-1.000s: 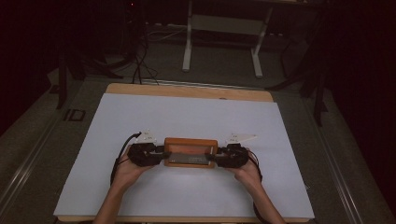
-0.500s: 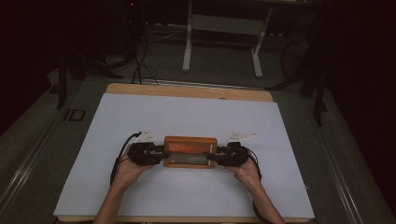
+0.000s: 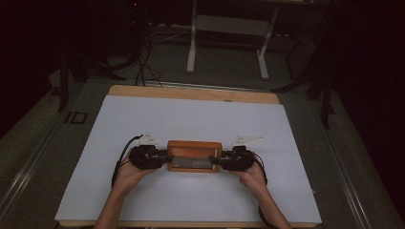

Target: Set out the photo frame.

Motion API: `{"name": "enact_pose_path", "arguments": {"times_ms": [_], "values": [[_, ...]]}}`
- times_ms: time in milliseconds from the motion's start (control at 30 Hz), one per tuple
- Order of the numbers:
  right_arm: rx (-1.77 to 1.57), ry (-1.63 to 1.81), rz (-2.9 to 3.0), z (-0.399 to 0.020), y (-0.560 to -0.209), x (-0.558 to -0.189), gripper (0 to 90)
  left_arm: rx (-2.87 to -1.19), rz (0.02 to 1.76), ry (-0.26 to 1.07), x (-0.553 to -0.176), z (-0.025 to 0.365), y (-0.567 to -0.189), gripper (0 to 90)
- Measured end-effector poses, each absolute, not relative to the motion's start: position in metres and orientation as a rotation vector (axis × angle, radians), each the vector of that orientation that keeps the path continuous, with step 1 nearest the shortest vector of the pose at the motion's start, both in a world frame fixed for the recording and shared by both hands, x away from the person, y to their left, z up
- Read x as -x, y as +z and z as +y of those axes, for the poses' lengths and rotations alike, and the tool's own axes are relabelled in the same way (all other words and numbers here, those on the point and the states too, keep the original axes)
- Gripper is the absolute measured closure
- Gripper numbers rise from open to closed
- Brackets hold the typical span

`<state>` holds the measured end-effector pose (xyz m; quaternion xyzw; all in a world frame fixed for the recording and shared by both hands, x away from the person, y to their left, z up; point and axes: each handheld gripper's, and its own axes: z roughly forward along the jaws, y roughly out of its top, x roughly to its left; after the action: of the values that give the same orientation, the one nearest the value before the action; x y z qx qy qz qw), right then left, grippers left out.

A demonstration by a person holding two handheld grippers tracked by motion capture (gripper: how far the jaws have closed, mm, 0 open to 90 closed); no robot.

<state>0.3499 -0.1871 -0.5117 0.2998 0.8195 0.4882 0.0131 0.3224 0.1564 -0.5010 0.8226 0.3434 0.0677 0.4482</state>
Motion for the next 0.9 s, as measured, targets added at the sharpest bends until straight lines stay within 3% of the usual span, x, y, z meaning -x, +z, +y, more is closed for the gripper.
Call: {"name": "enact_pose_path", "arguments": {"times_ms": [400, 533, 800, 900], "values": [[-0.953, 1.54, 2.549, -0.1856, -0.5148, -0.3511, 56.8, -2.034, 0.883, 0.151, -0.3239, 0.1569, -0.5015, 65.7], [-0.919, 1.506, 2.551, -0.185, -0.5156, -0.3502, 56.3, -2.058, 0.89, 0.162, -0.3251, 0.1531, -0.5033, 61.0], [-0.923, 1.481, 2.549, -0.1882, -0.5194, -0.3519, 47.0, -2.068, 0.916, 0.17, -0.3268, 0.1546, -0.5057, 50.5], [-0.919, 1.481, 2.55, -0.1904, -0.5182, -0.3513, 47.4, -2.063, 0.92, 0.169, -0.3265, 0.1563, -0.5054, 50.2]]}}
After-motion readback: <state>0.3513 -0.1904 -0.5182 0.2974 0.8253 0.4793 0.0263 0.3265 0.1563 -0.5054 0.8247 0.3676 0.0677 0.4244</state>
